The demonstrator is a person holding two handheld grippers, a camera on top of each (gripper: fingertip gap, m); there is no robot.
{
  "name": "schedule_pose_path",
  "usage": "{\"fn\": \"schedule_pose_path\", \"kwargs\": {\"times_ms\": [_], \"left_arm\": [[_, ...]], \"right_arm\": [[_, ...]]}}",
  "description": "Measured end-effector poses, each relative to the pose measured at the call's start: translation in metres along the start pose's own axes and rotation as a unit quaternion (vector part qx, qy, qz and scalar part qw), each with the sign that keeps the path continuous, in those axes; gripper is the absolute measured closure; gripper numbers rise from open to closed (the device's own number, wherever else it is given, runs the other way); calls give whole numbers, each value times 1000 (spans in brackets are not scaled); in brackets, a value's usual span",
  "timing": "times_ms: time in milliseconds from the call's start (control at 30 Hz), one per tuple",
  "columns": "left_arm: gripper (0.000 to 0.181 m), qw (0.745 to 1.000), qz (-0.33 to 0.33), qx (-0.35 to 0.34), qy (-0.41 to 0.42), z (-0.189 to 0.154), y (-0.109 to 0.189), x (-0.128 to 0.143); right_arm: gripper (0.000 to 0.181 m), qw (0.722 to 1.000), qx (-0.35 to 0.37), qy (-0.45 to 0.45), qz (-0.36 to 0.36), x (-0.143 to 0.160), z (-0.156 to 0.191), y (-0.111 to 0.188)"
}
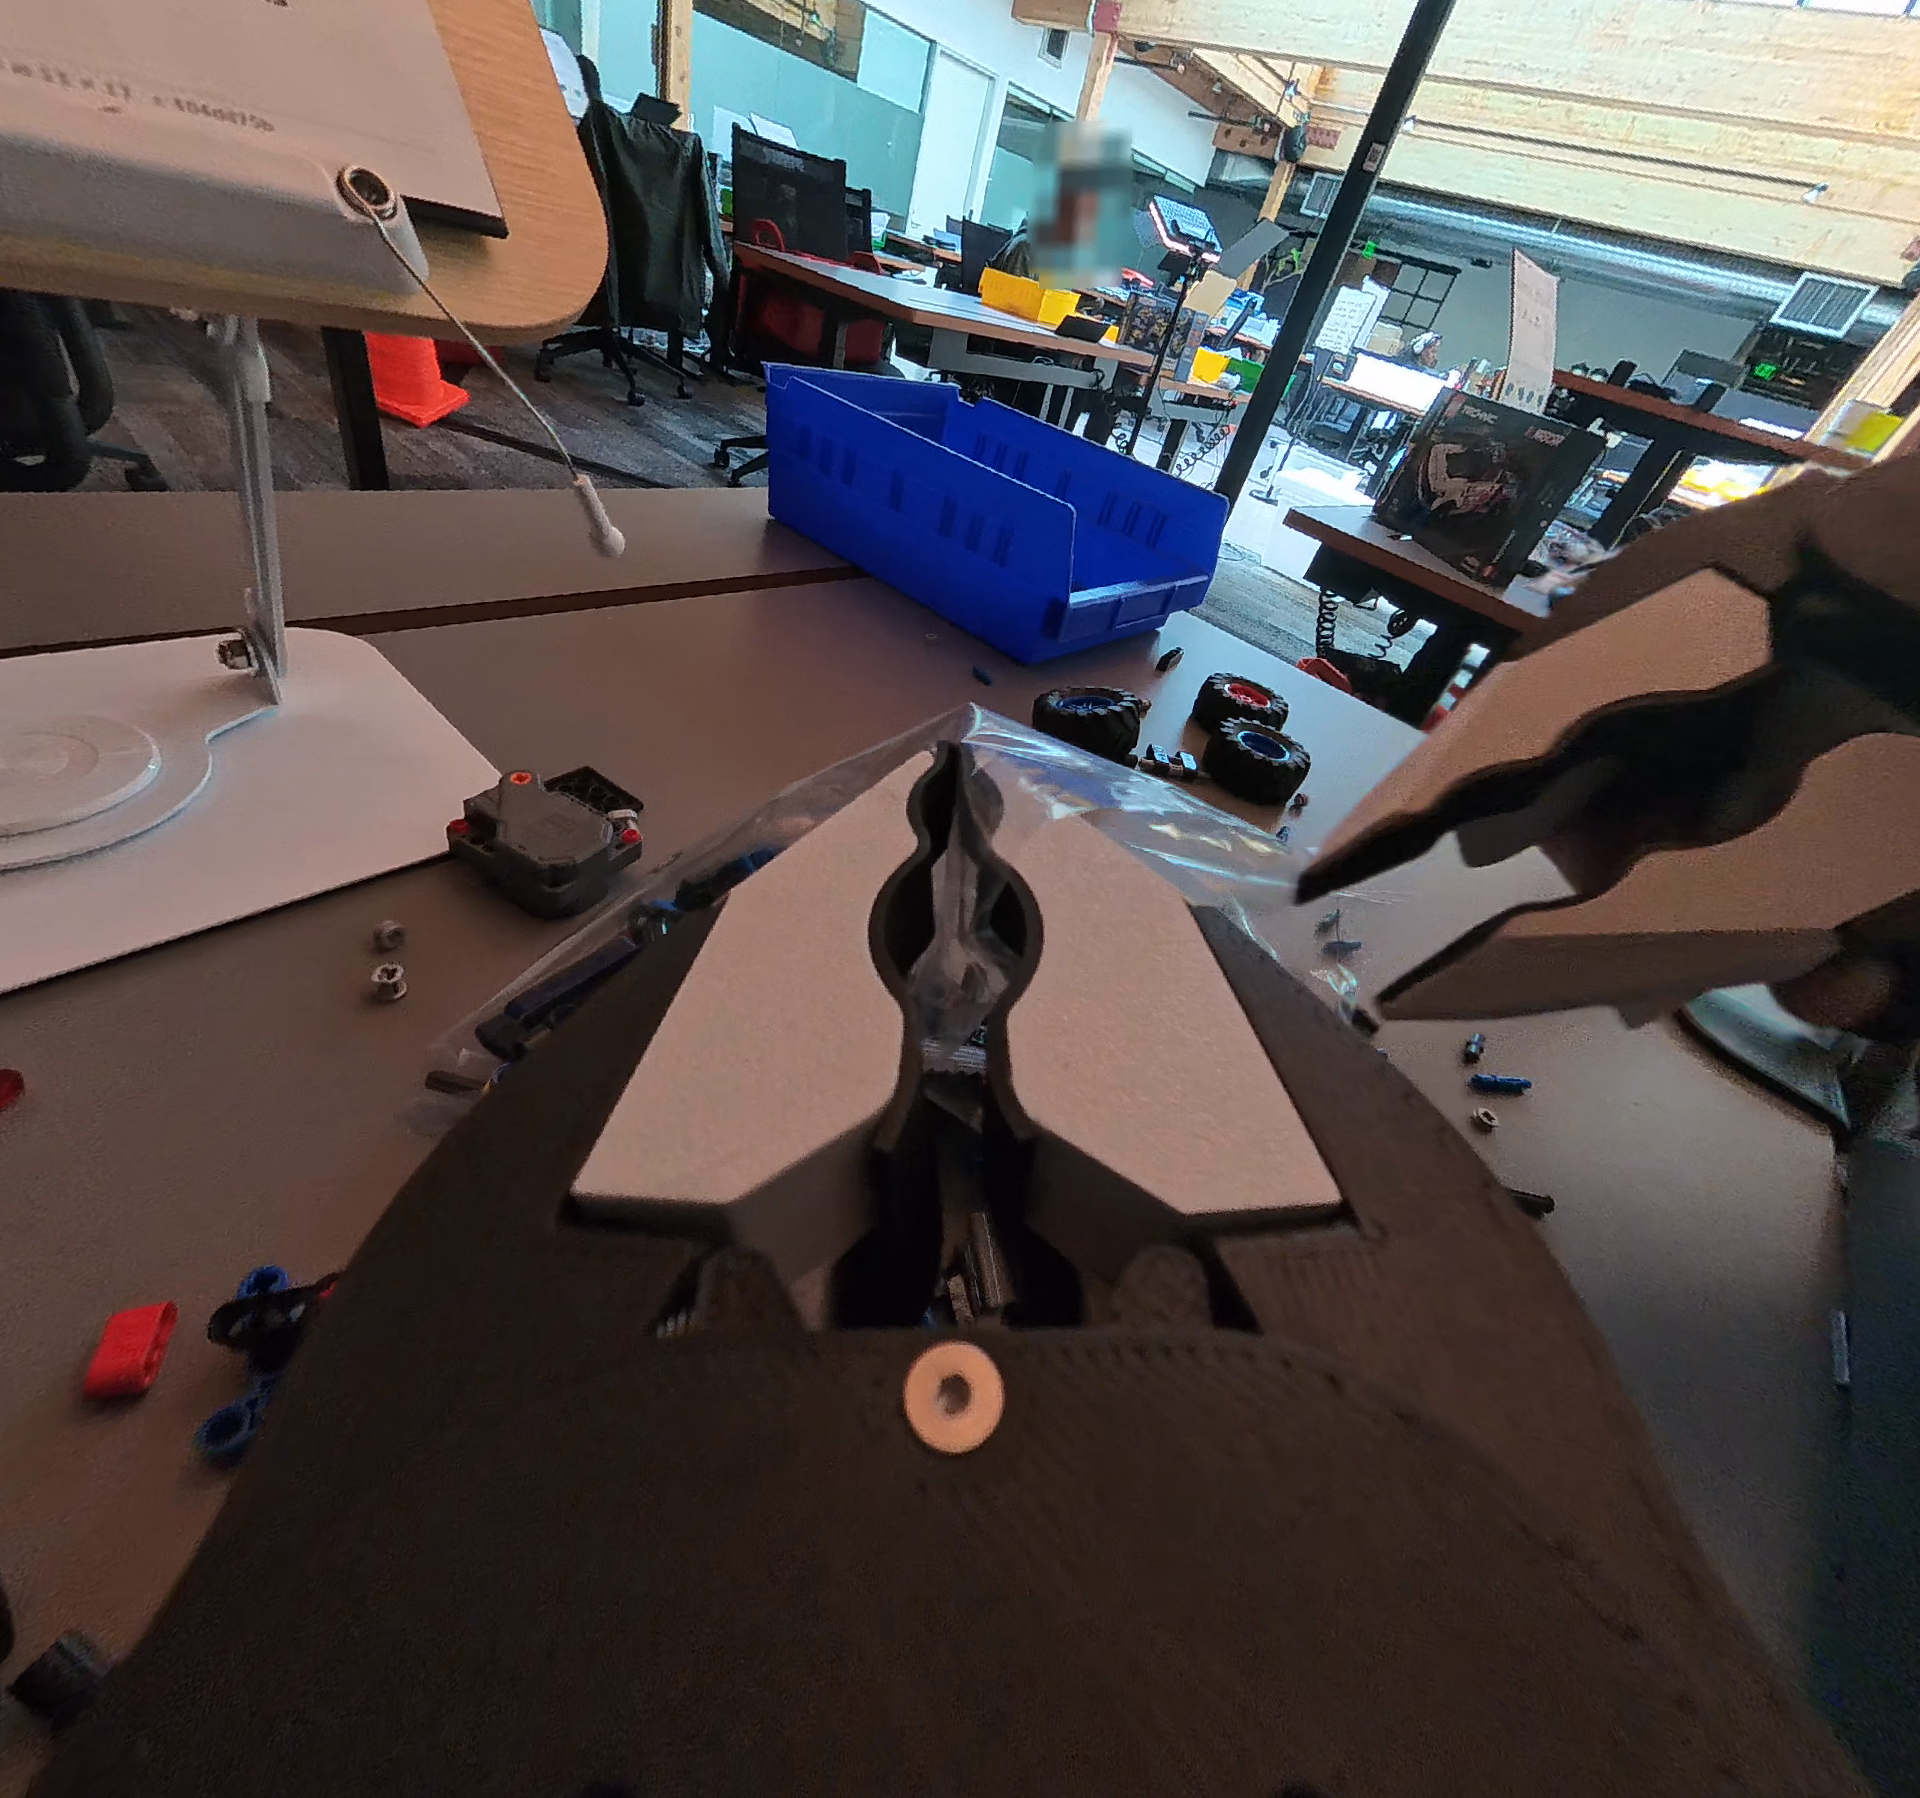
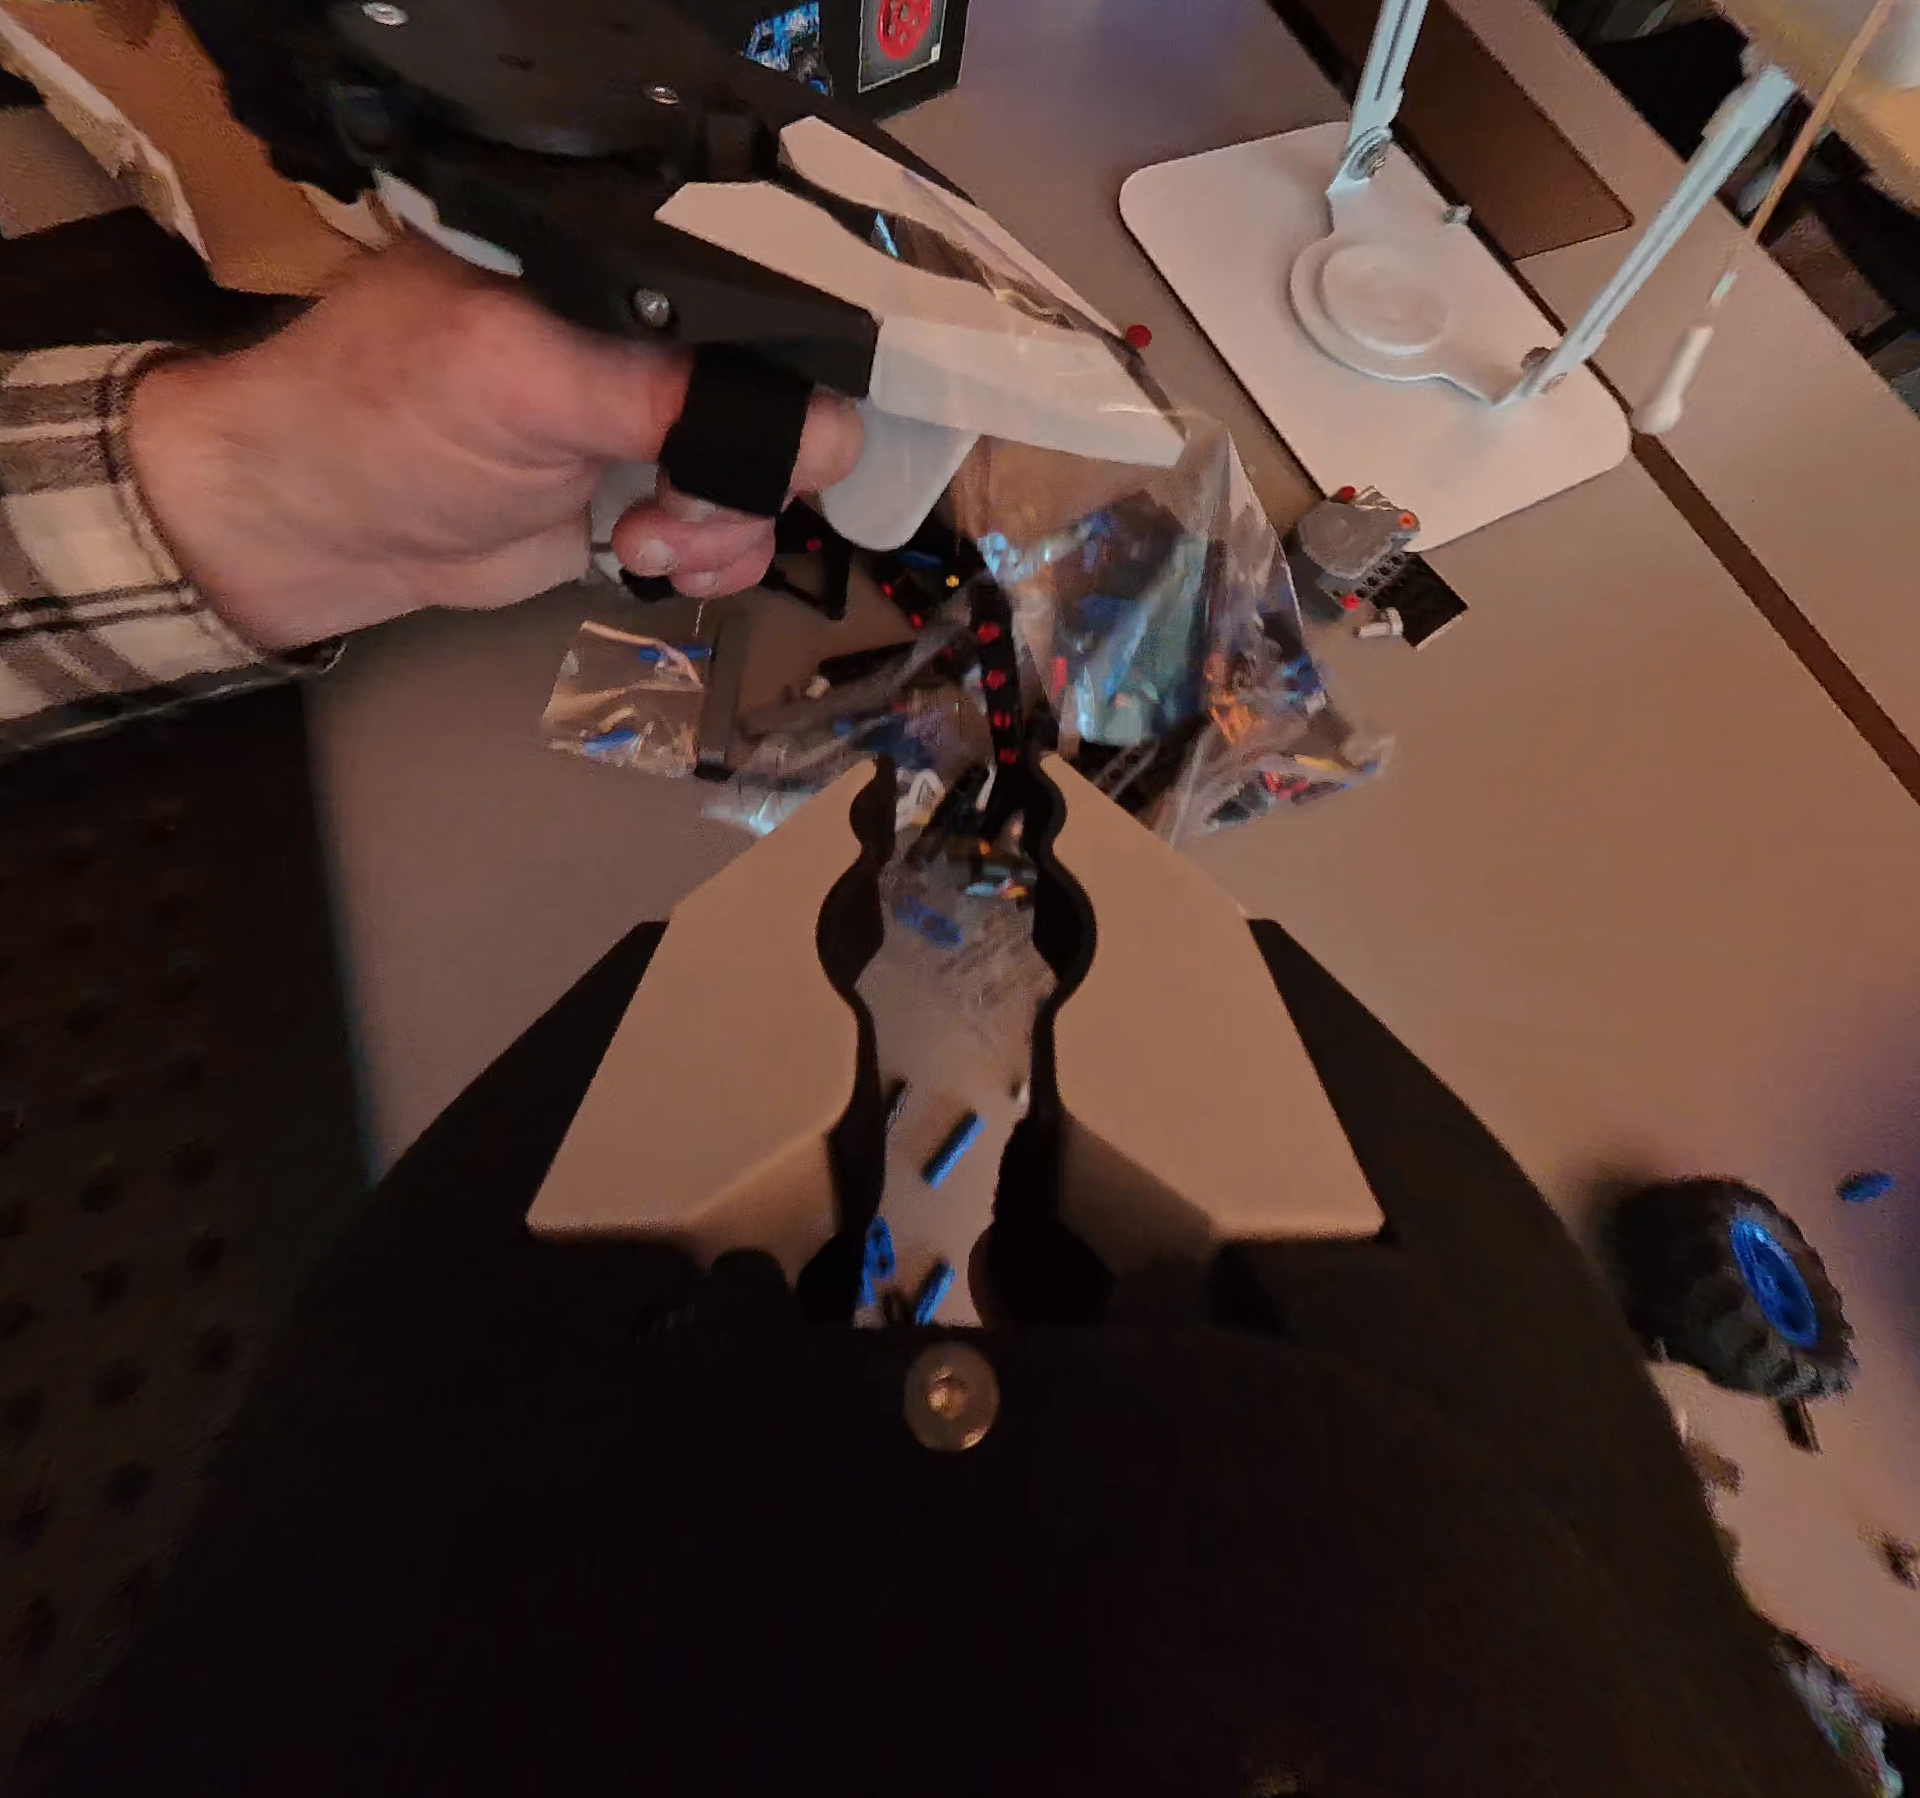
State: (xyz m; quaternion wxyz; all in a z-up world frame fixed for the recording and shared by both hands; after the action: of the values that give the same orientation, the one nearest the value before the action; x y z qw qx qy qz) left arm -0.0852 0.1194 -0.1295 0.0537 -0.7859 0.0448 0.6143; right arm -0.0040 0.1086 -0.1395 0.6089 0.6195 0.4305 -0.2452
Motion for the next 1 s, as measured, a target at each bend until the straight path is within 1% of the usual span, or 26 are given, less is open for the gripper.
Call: {"fn": "schedule_pose_path", "kwargs": {"times_ms": [33, 67, 133, 167, 233, 300, 400, 467, 500, 600, 633, 700, 800, 833, 900, 967, 1000], "left_arm": [[181, 1000, 1, 1, -1, -1, -1, 0], [181, 1000, 2, 3, -2, -1, -1, 0], [181, 1000, 3, 5, -2, -2, -2, 1], [181, 1000, 3, 4, -2, -2, -2, 1], [181, 1000, 2, 3, -2, -2, -1, 1], [181, 1000, 1, 1, 0, -1, -1, 1], [181, 1000, 2, -1, 0, 0, 0, 1], [181, 1000, 2, -1, -1, 0, -1, 1], [181, 1000, 3, 0, -1, 0, -1, 2], [181, 1000, 3, 1, -1, 0, -2, 2], [181, 1000, 3, 1, -1, 0, -2, 2], [181, 1000, 2, 1, -1, 0, -2, 1], [181, 1000, 4, 2, -2, -1, -2, 2], [181, 1000, 4, 2, -2, -1, -2, 2], [181, 1000, 5, 1, -2, -1, -2, 3], [181, 1000, 4, 1, 0, 0, -2, 3], [181, 1000, 2, 0, 1, 0, -1, 2]], "right_arm": [[162, 1000, -5, 0, -4, 5, 1, 10], [166, 1000, -26, 2, 2, 14, 7, 20], [161, 995, -84, -3, 54, 46, 22, 31], [156, 992, -89, -8, 91, 66, 22, 33], [161, 988, -70, -30, 131, 95, 13, 28], [160, 985, -74, -67, 139, 110, 11, 18], [164, 981, -43, -90, 166, 130, -1, 4], [168, 983, -46, -101, 147, 127, 0, -2], [178, 984, -43, -96, 145, 127, -1, -3], [178, 985, -45, -71, 153, 125, 4, -1], [179, 986, -52, -67, 142, 119, 7, 3], [178, 991, -76, -59, 96, 92, 16, 14], [179, 997, -77, -11, 25, 43, 21, 24], [179, 997, -76, 6, 7, 27, 22, 22], [178, 999, -39, 36, -4, 7, 13, 6], [165, 997, 7, 64, 31, 8, -4, -14], [159, 997, 15, 66, 47, 11, -8, -19]]}}
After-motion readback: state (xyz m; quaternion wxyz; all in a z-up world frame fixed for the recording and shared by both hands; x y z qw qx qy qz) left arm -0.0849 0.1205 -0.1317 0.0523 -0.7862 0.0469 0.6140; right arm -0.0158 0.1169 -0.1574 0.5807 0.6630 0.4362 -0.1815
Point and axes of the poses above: each gripper's, where its closed fingertips meet, y back along the fingers, x out of its underside, z = x × y across the jaws, the point moved 2 cm from there along y, back along the fingers, and after that the axes turned 5 degrees about -z, right-handed, at the moved point
